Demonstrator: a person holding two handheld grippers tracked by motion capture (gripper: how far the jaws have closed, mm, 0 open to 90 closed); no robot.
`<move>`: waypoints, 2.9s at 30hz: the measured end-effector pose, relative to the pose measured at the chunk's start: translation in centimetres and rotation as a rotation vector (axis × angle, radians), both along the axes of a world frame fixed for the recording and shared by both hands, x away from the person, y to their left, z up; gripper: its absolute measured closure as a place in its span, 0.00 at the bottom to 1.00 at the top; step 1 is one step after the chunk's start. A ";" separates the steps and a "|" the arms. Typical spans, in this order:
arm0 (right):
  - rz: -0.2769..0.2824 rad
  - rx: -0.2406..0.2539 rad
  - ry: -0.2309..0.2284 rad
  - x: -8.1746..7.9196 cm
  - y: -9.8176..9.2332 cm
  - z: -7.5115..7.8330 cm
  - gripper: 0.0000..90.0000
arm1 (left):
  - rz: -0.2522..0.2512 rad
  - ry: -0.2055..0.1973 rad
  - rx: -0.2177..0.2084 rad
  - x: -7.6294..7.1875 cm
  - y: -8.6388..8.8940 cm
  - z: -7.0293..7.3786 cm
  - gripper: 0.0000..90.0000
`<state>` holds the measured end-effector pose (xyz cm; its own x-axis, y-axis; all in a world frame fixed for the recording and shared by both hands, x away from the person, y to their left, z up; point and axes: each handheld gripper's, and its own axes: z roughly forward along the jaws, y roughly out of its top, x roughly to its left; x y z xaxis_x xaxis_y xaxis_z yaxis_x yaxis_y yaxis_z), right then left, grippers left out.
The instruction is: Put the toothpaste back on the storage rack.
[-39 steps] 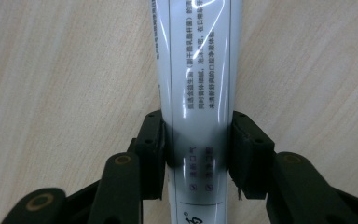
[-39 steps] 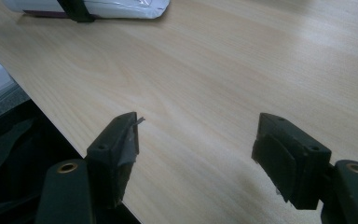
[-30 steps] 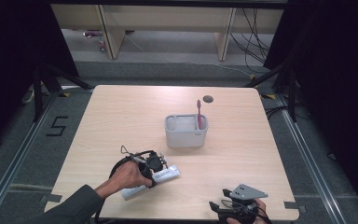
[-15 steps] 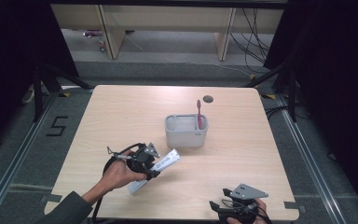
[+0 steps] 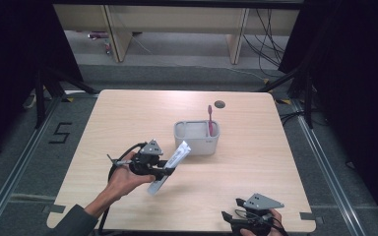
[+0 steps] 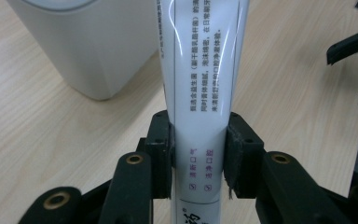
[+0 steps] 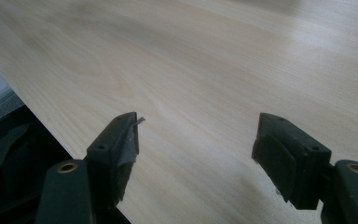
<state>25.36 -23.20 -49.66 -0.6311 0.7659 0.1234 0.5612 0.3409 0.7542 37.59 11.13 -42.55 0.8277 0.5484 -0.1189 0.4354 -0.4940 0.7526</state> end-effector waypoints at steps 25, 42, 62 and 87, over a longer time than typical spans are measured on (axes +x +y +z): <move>0.010 0.003 0.003 0.1 0.0 0.0 0.34 | 0.094 -0.078 -0.235 2.1 -0.7 2.8 0.73; 0.010 -0.006 0.001 0.1 0.1 -0.1 0.34 | 0.114 -0.179 -0.311 2.5 -2.6 4.5 0.73; 0.010 -0.012 0.003 0.1 -0.1 0.0 0.34 | 0.149 -0.183 -0.297 5.4 -4.8 5.8 0.73; 0.014 0.006 0.013 0.1 0.0 0.1 0.34 | 0.195 -0.230 -0.245 9.7 -8.2 8.0 0.73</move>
